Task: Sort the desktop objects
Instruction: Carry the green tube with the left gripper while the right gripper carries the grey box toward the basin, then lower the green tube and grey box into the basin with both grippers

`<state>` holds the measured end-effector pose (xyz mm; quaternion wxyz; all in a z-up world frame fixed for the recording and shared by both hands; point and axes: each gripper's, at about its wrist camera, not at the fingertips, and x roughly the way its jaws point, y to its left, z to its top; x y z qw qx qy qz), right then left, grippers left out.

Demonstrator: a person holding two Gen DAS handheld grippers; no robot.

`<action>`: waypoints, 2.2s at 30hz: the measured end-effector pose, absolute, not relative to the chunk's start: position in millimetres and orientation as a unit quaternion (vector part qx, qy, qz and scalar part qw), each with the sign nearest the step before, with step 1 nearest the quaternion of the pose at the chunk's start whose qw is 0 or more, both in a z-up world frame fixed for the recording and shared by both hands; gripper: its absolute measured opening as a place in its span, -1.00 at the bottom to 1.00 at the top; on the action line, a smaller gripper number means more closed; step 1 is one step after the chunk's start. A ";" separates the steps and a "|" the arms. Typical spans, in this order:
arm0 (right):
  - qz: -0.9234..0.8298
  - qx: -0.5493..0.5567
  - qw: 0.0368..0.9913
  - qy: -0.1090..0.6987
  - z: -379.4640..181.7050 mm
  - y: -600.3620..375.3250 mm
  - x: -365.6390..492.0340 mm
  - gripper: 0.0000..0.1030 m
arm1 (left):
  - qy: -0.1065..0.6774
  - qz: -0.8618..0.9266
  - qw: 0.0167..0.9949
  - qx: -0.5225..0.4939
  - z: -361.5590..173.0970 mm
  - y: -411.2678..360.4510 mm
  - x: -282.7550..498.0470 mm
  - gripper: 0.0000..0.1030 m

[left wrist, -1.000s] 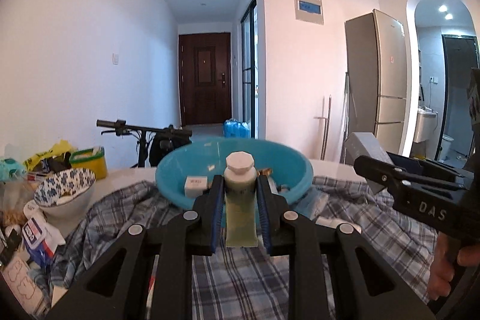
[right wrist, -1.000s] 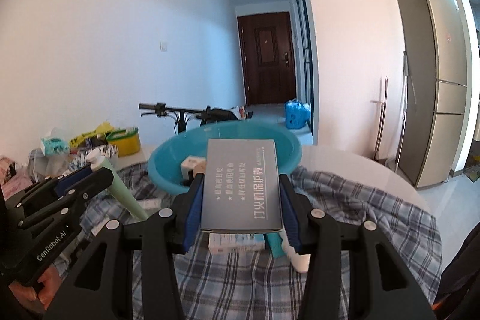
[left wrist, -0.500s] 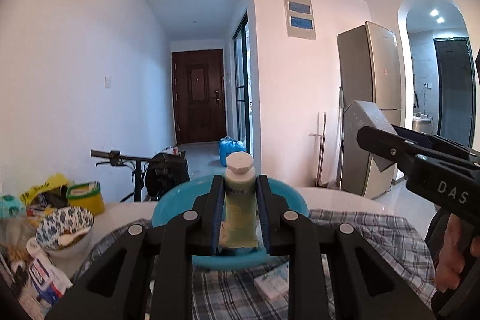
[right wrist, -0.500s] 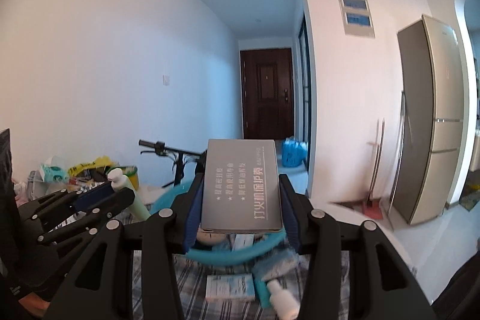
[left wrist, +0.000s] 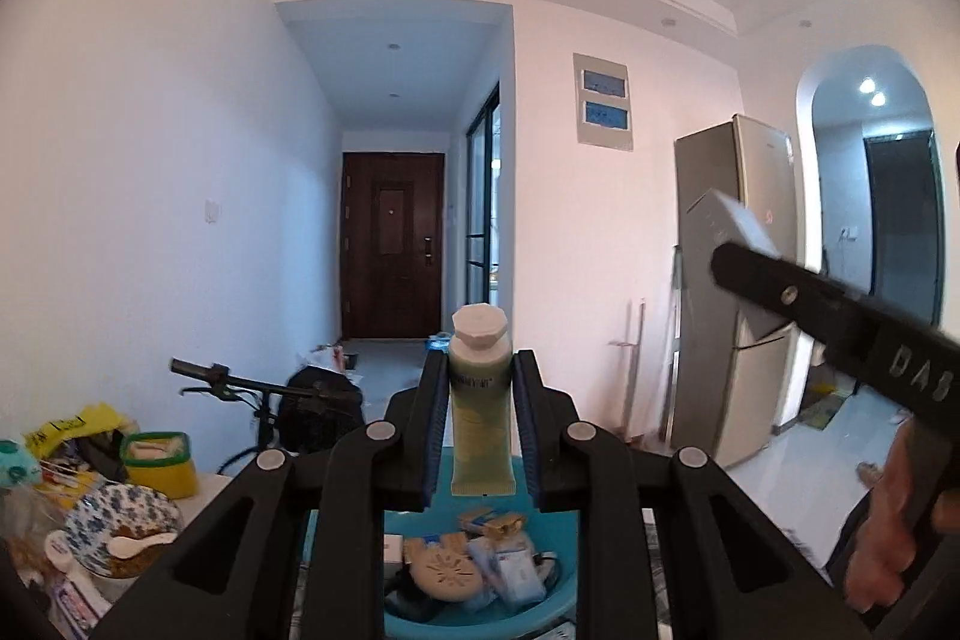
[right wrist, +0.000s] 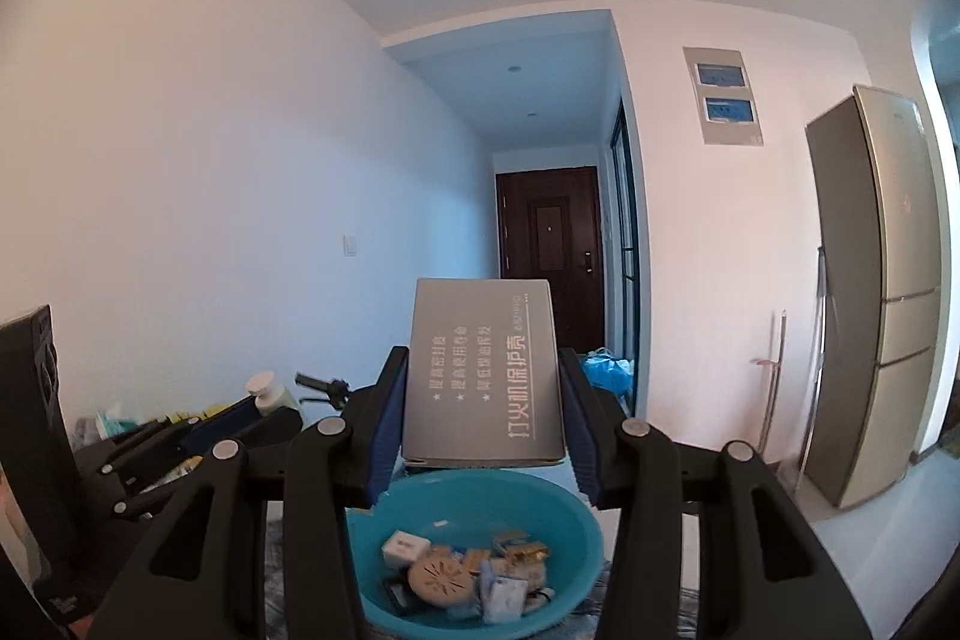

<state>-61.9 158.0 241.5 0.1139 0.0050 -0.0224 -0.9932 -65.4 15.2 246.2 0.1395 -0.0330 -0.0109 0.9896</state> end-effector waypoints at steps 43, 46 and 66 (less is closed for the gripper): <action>-0.974 0.187 0.125 -0.008 96.2 152.8 -214.3 -0.11 | 0.022 0.969 0.057 -0.240 112.1 34.5 -234.1 -0.55; -0.972 0.198 0.128 0.000 88.5 147.5 -220.0 -0.11 | 0.024 0.964 0.038 -0.264 94.6 31.5 -250.5 -0.55; -0.951 0.288 0.109 -0.004 56.6 149.2 -250.8 -0.11 | 0.014 0.946 0.031 -0.324 67.0 22.2 -275.3 -0.55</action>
